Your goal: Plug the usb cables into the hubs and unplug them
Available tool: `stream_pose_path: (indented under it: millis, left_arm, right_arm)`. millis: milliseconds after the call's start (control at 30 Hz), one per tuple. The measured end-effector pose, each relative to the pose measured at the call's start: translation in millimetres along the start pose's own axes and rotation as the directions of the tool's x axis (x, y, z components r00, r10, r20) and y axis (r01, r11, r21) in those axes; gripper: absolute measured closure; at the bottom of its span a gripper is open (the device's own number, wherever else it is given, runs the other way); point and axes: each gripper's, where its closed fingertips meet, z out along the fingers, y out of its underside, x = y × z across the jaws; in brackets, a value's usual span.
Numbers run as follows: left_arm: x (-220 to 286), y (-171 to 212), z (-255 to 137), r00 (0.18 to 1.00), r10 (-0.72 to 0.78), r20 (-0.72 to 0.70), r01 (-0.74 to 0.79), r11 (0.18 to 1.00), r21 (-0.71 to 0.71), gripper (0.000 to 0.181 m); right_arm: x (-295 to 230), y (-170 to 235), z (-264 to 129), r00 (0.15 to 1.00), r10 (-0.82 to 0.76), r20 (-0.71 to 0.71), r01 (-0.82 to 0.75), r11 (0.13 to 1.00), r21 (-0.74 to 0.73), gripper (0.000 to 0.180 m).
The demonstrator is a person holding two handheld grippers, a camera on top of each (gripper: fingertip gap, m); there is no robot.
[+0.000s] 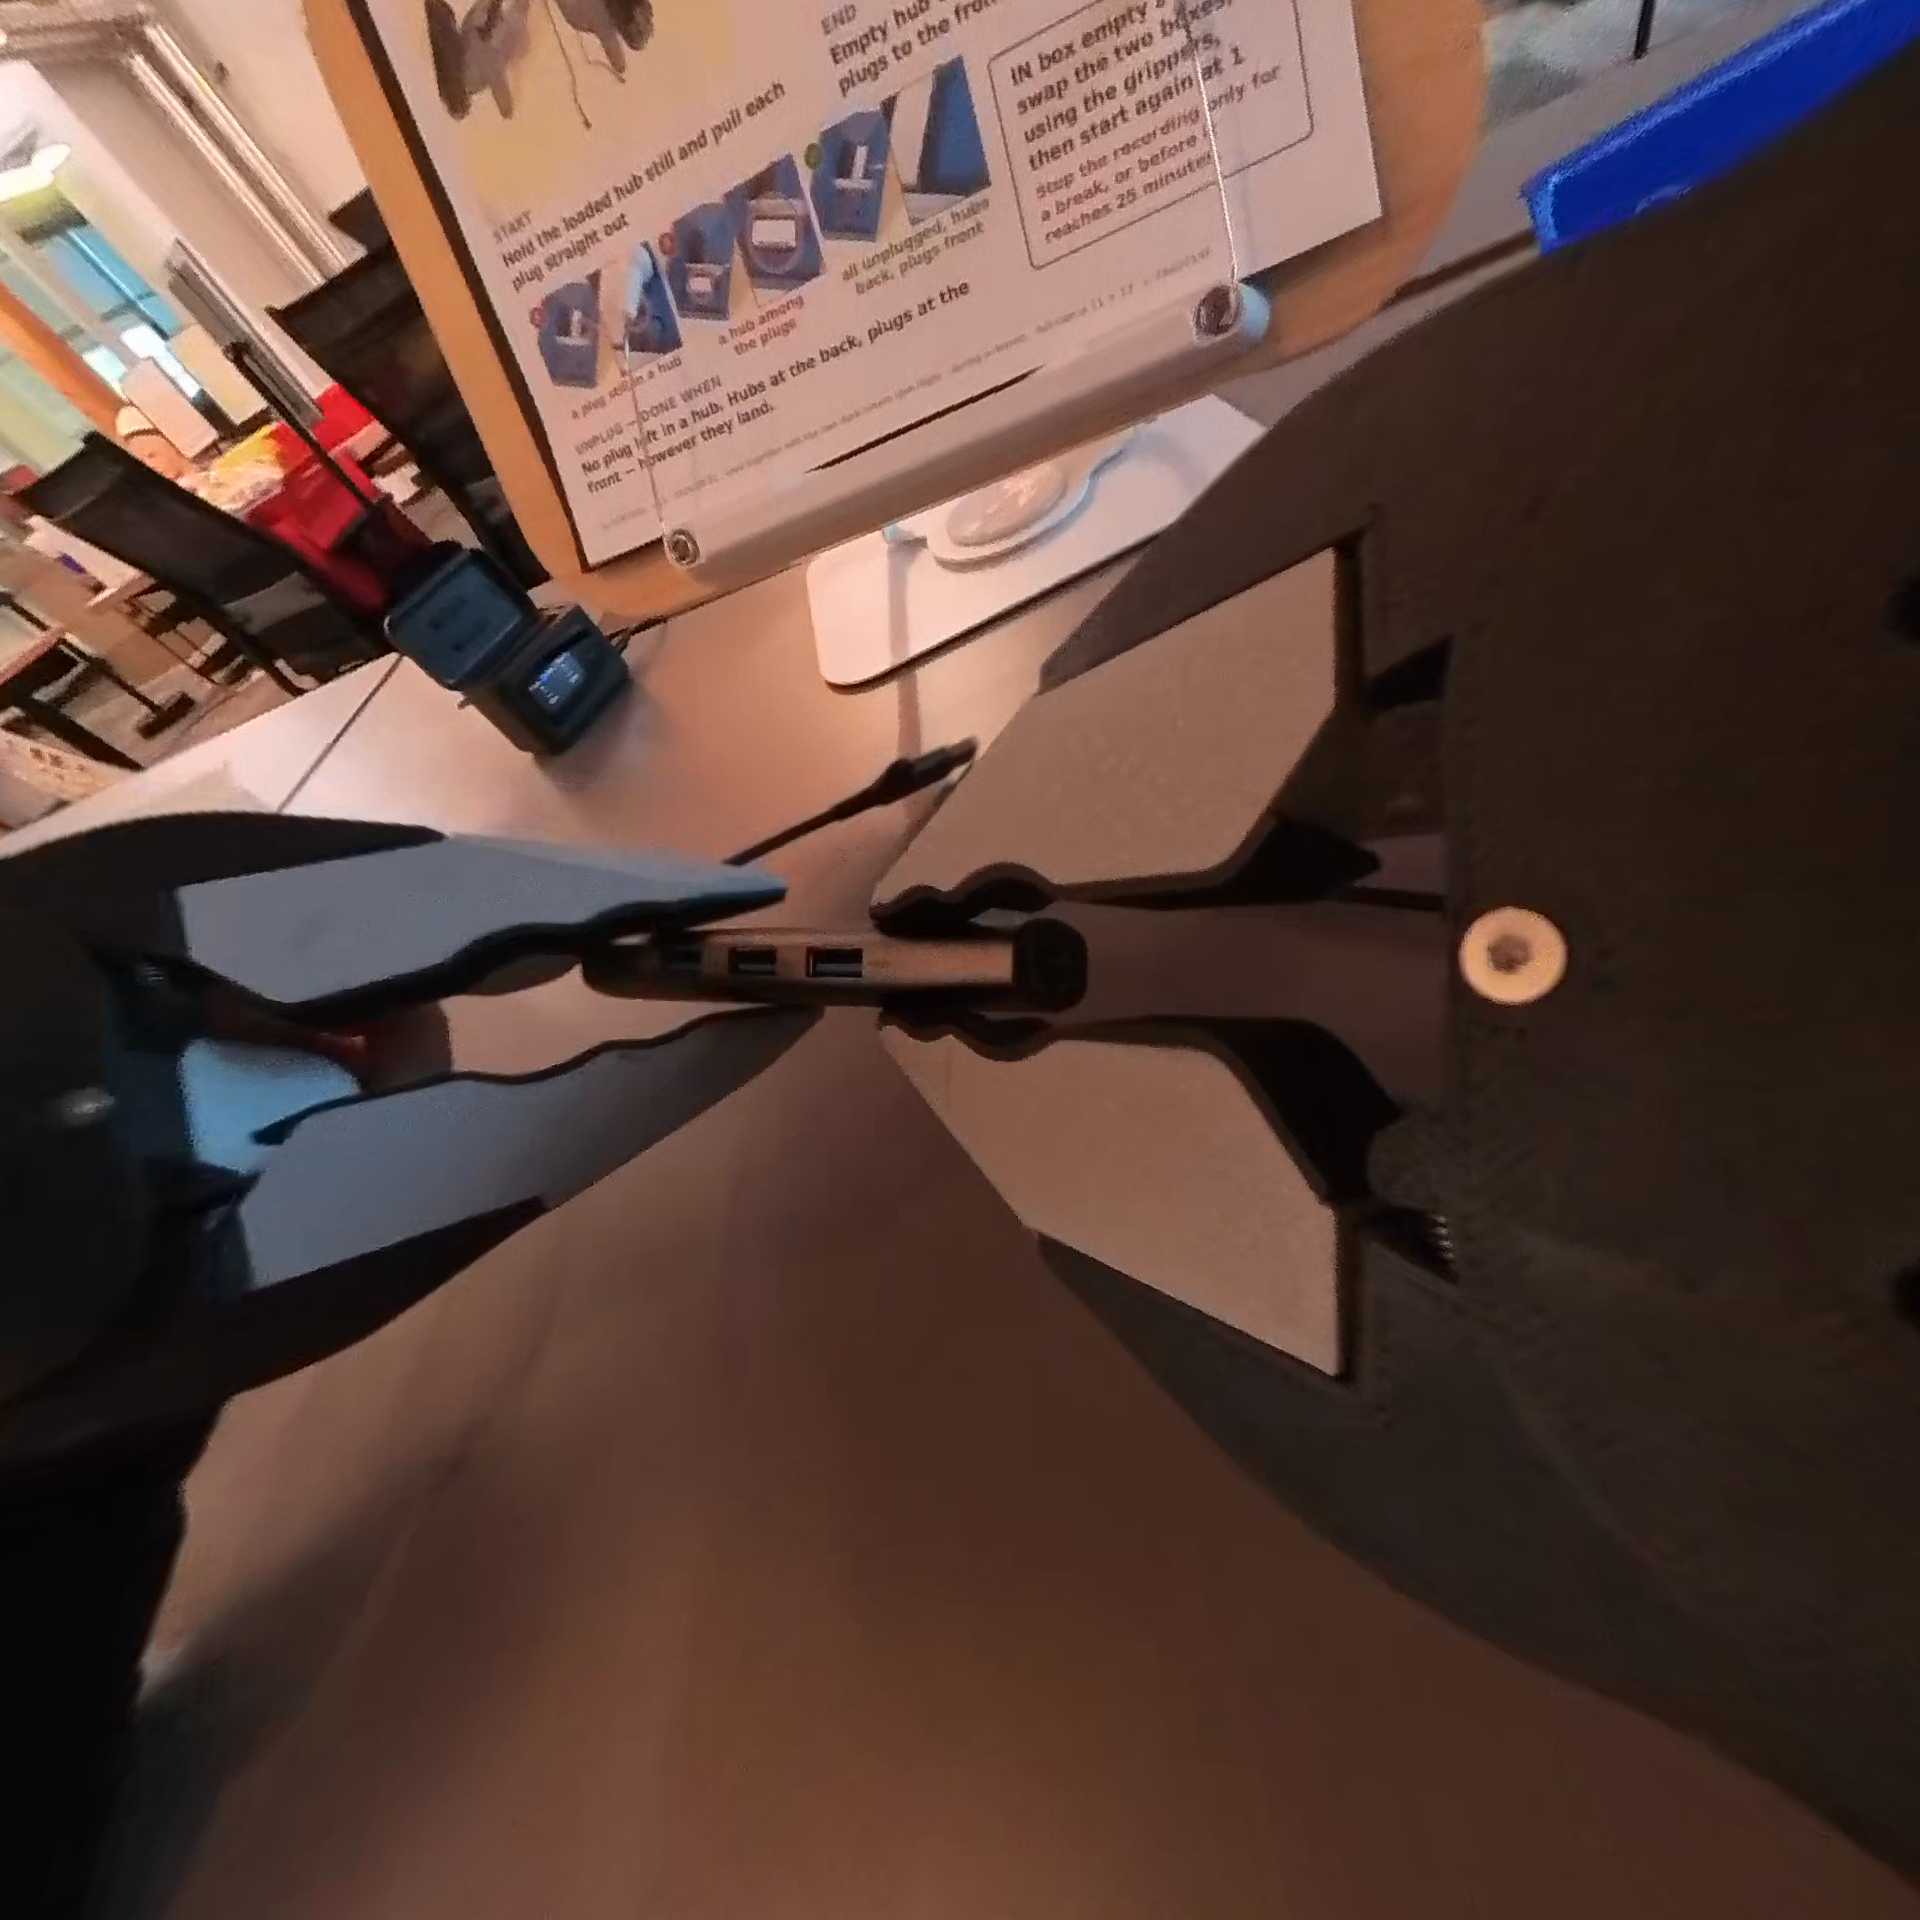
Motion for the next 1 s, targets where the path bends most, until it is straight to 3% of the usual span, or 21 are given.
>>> stream_pose_path:
  millis: [133, 267, 367, 433, 567, 700, 767, 867, 1000]
  left_arm:
    - [-2.1, 10.9, 9.5, 0.999, -0.04, -0.001, 0.04, 0.999, -0.037, 0.163]
    - [-43.4, 40.7, 5.2, 0.965, 0.066, 0.255, -0.016, 0.981, -0.192, 0.166]
    - [-65.9, 60.3, 1.4, 0.926, 0.086, 0.367, 0.008, 0.969, -0.247, 0.166]
    - [-73.7, 72.3, 2.9, 0.91, 0.125, 0.395, -0.005, 0.957, -0.291, 0.166]
    - [-74.3, 75.0, 11.1, 0.879, 0.245, 0.409, -0.113, 0.94, -0.321, 0.166]
    - [-77.4, 65.2, 14.7, 0.794, 0.403, 0.455, -0.246, 0.897, -0.367, 0.167]
    - [-76.7, 64.4, 17.1, 0.764, 0.459, 0.453, -0.288, 0.872, -0.397, 0.167]
    - [-75.3, 65.4, 18.8, 0.753, 0.484, 0.446, -0.3, 0.856, -0.421, 0.167]
    - [-77.7, 62.6, 14.5, 0.755, 0.454, 0.474, -0.276, 0.874, -0.399, 0.167]
  right_arm:
    - [9.4, 16.5, 3.8, 0.989, 0.146, -0.023, -0.147, 0.988, -0.054, 0.163]
    - [44.6, 47.6, -9.3, 0.935, 0.268, -0.232, -0.301, 0.946, -0.119, 0.169]
    - [36.9, 87.5, -5.7, 0.89, 0.385, -0.246, -0.443, 0.857, -0.262, 0.148]
    - [34.5, 107.3, -4.5, 0.883, 0.368, -0.293, -0.457, 0.818, -0.35, 0.143]
    - [39.0, 121.5, 5.3, 0.892, 0.312, -0.327, -0.435, 0.79, -0.432, 0.15]
    - [40.8, 123.4, 18.2, 0.882, 0.359, -0.307, -0.466, 0.763, -0.448, 0.176]
    - [38.7, 121.4, 18.8, 0.885, 0.365, -0.289, -0.462, 0.762, -0.453, 0.177]
    - [33.9, 95.9, 15.7, 0.84, 0.502, -0.205, -0.542, 0.778, -0.317, 0.178]
    - [38.3, 21.4, -14.9, 0.768, 0.631, 0.108, -0.64, 0.763, 0.093, 0.18]
